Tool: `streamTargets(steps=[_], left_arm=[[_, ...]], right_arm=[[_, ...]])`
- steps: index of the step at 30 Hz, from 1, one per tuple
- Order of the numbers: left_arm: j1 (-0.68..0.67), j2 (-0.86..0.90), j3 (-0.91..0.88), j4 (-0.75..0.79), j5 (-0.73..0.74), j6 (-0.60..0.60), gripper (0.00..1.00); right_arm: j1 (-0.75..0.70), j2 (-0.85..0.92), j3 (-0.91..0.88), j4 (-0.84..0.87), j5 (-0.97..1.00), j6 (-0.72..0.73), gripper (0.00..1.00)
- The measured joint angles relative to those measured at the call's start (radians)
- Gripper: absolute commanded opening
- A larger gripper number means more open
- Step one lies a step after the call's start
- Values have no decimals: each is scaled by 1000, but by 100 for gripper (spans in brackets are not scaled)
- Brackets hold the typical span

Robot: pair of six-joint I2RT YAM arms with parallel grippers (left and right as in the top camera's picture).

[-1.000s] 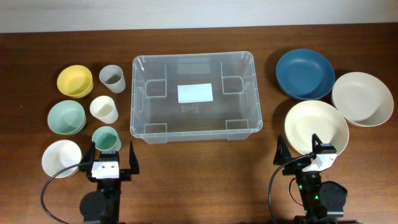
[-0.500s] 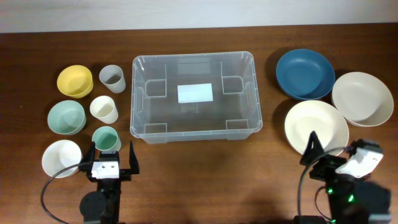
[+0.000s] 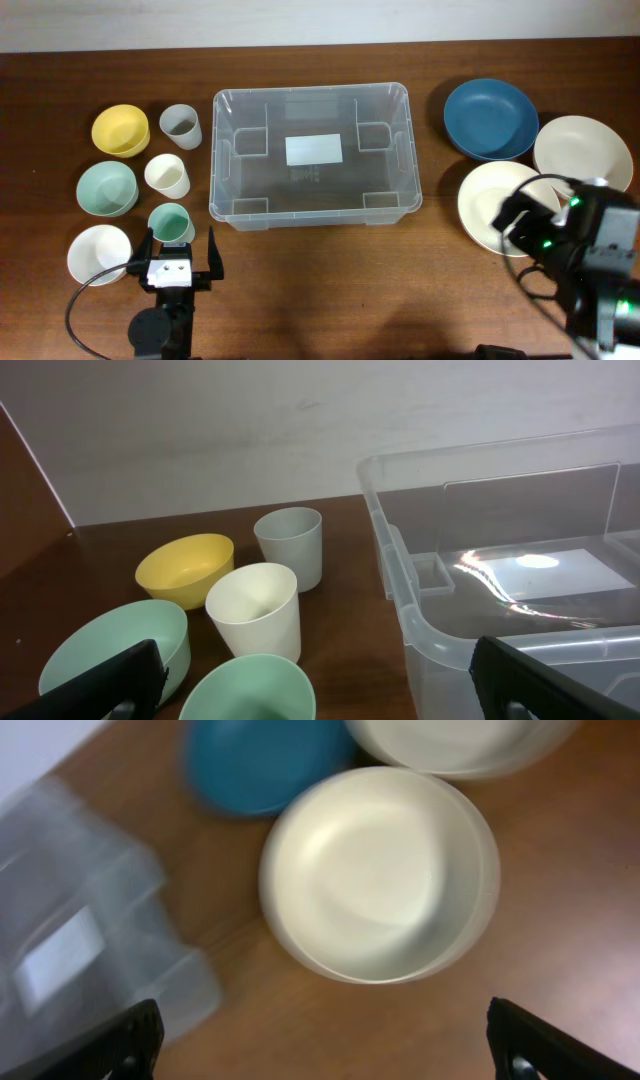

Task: Pack container
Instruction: 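Move the right gripper to the front cream bowl's rim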

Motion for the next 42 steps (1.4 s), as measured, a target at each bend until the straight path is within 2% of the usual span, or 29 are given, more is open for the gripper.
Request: streamTargets(steps=[8,13,20,22,29,42], left_arm=[[0,0,0,0,0,0,99],[0,0,0,0,0,0,99],[0,0,0,0,0,0,99],[0,0,0,0,0,0,99],[0,0,0,0,0,0,99],[0,0,0,0,0,0,99]], right_arm=[[-400,192,5,-109,-54,69,99],[-522,353,-8,-76,-137,24,99],[-539,539,-39,68,-228,-46,100],[-539,578,-39,105,-240,-67,96],[-539,648,-40,237,-257,-120,94],[-504,772,-40,355,-261,-177,93]])
